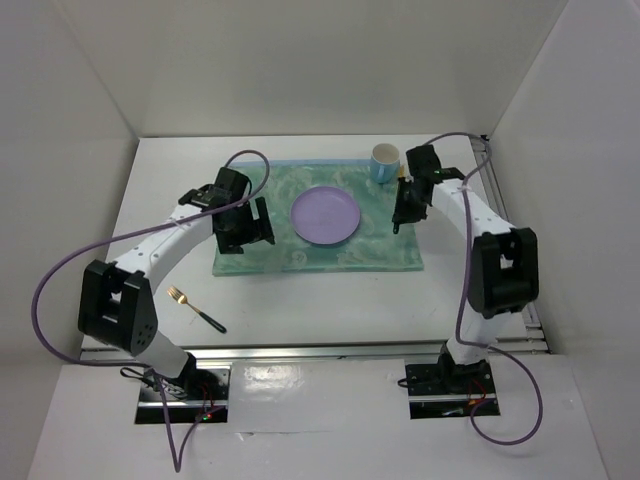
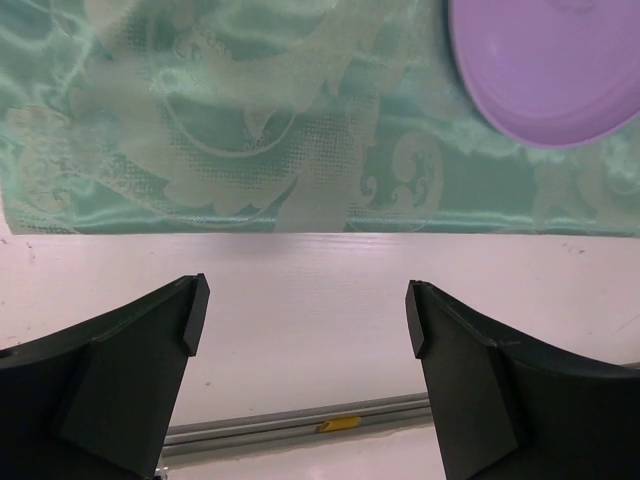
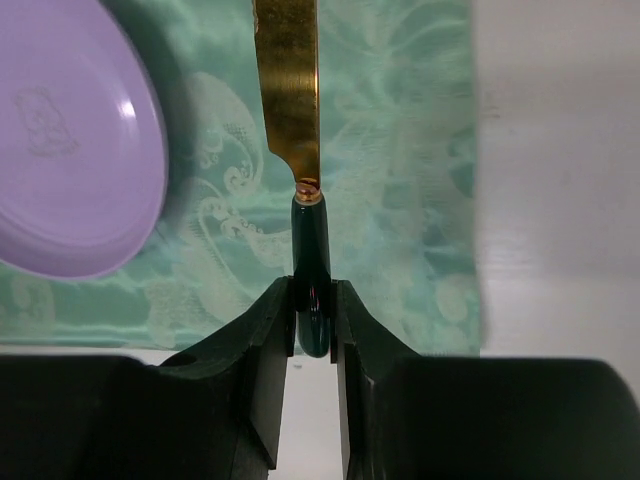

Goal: Set the dinner table for one person

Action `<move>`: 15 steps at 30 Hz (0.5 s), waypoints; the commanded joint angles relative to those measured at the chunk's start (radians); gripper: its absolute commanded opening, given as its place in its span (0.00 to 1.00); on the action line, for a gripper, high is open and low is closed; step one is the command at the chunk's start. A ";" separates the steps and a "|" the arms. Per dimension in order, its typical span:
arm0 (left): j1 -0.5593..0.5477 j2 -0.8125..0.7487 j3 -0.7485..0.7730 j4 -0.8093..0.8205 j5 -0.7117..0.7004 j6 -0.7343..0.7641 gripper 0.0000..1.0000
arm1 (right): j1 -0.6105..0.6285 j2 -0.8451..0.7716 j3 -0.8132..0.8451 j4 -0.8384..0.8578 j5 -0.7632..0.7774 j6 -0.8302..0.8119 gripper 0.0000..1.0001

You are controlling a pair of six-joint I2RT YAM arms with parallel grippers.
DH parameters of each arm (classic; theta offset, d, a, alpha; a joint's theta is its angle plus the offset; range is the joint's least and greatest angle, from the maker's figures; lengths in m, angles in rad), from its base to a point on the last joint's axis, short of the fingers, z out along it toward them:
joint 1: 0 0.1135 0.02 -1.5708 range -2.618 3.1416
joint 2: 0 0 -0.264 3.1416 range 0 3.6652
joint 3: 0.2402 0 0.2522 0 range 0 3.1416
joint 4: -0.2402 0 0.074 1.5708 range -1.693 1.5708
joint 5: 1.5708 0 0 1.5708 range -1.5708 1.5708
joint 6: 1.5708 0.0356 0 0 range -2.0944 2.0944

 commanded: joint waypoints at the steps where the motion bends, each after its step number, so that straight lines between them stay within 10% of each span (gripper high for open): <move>1: 0.015 -0.092 0.008 0.007 -0.045 -0.032 0.99 | 0.028 0.087 0.055 -0.042 -0.071 -0.115 0.00; 15: 0.098 -0.123 -0.060 -0.100 -0.097 -0.104 1.00 | 0.046 0.262 0.109 -0.022 -0.072 -0.125 0.00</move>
